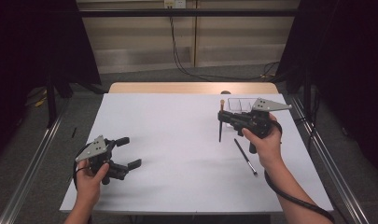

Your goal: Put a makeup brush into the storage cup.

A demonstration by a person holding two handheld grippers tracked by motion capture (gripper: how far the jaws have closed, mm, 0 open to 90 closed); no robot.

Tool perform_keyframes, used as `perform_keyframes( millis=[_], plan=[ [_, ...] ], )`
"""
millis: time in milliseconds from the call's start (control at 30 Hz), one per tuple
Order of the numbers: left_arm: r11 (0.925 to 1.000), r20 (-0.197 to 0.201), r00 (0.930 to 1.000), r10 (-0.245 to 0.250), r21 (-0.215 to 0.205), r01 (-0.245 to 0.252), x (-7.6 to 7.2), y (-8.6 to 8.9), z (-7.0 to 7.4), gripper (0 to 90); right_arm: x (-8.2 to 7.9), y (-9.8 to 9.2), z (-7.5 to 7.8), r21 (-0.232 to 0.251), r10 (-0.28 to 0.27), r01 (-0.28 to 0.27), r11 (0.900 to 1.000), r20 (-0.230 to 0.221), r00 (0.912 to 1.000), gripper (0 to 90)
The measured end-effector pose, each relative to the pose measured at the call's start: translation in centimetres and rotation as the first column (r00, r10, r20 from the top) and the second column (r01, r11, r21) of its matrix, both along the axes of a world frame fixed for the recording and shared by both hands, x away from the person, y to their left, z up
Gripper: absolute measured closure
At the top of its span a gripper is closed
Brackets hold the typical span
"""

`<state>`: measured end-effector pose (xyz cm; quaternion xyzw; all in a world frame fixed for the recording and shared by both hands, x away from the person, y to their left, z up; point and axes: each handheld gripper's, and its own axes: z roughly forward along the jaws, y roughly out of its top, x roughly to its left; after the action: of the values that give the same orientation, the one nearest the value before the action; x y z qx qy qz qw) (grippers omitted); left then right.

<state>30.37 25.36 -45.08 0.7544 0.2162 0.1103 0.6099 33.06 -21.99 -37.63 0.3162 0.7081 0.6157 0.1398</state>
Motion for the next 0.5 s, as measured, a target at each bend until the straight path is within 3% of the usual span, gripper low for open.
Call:
perform_keyframes(
  millis=[267,500],
  plan=[
    [0.9999,-0.003,1.0000,0.008,-0.012,-0.008,-0.2,0.3,0.1,0.9,0.9,-0.3,0.9,0.017,-0.026,0.026,1.000,0.019,0.9995,84.1],
    [0.9999,-0.010,0.9999,0.010,0.008,-0.010,-0.2,0.3,-0.1,0.9,1.9,-0.8,1.6,0.009,-0.057,0.056,0.998,0.028,0.9980,84.0]
  ],
)
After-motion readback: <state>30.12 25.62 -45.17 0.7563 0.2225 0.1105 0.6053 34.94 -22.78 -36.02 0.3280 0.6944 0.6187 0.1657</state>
